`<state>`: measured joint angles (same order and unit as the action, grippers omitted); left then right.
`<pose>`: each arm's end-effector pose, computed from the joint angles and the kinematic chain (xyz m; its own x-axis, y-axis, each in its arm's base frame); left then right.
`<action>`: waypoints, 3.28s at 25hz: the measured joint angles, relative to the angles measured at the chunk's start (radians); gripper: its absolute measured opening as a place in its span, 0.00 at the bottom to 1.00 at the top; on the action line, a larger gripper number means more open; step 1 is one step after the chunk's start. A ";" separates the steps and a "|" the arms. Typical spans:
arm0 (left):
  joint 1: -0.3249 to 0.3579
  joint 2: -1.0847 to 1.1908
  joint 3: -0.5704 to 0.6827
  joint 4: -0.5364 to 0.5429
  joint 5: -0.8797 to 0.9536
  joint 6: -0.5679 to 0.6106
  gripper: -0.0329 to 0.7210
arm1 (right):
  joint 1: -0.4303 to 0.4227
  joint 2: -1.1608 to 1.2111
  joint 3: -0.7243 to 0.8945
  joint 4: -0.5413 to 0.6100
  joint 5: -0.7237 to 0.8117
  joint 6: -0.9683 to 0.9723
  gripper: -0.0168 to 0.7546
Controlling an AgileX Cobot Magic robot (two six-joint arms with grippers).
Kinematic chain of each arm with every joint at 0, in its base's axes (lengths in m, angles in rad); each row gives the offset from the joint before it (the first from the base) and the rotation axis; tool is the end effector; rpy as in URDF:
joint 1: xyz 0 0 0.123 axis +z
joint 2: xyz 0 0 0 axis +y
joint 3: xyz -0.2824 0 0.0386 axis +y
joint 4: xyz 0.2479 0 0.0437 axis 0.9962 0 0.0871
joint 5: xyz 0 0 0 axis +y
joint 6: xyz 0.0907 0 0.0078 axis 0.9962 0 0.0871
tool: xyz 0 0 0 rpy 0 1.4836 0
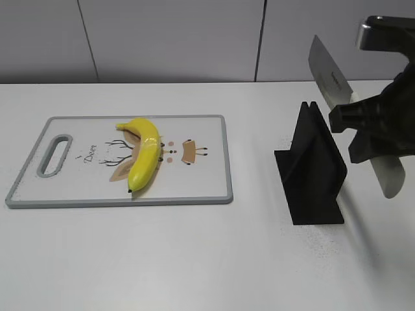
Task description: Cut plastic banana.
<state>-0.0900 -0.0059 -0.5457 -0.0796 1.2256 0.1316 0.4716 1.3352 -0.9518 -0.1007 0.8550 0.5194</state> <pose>-0.0194 -0.0051 0.2768 -0.5318 0.1525 -0.8330 0.2084 0.9770 0.0459 0.2302 0.1097 0.2715 -0.9168 0.0225 -0.3986 -0.0266 0.9928 0.1172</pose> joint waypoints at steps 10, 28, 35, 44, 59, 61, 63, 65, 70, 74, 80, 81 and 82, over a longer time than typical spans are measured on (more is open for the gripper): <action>0.000 -0.001 0.076 -0.010 -0.128 0.000 0.82 | 0.000 0.099 0.005 -0.005 -0.043 0.001 0.23; 0.000 -0.001 0.077 -0.010 -0.141 0.000 0.82 | 0.000 0.172 0.011 -0.061 -0.069 0.027 0.23; 0.000 -0.001 0.077 -0.010 -0.142 0.000 0.82 | 0.000 0.179 0.011 -0.055 -0.070 0.027 0.28; 0.000 -0.001 0.077 -0.010 -0.142 0.000 0.82 | 0.000 0.130 -0.009 0.012 -0.017 -0.064 0.83; 0.000 -0.001 0.077 -0.010 -0.142 0.000 0.82 | 0.000 -0.527 0.291 0.113 0.121 -0.446 0.79; 0.000 -0.001 0.077 -0.010 -0.142 0.000 0.82 | 0.000 -0.645 0.327 0.113 0.122 -0.462 0.78; 0.000 -0.001 0.077 -0.010 -0.142 0.000 0.82 | 0.000 -0.775 0.356 0.113 0.135 -0.469 0.78; 0.000 -0.001 0.077 -0.010 -0.142 0.000 0.82 | 0.000 -0.885 0.374 0.113 0.161 -0.471 0.77; 0.000 -0.001 0.077 -0.010 -0.142 0.000 0.82 | 0.000 -1.127 0.416 0.108 0.235 -0.491 0.77; 0.000 -0.001 0.077 -0.010 -0.142 0.000 0.82 | 0.000 -1.262 0.422 0.107 0.236 -0.496 0.77; 0.000 -0.001 0.077 -0.010 -0.142 0.000 0.82 | 0.000 -1.341 0.423 0.101 0.236 -0.498 0.77; 0.000 -0.001 0.077 -0.011 -0.142 0.000 0.82 | 0.000 -1.342 0.423 0.101 0.236 -0.498 0.77; 0.000 -0.001 0.077 -0.011 -0.142 0.000 0.82 | 0.000 -1.342 0.423 0.101 0.236 -0.498 0.77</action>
<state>-0.0900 -0.0069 -0.4683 -0.0909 1.0831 0.1316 0.4716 -0.0068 -0.5286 0.0000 1.0909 0.0211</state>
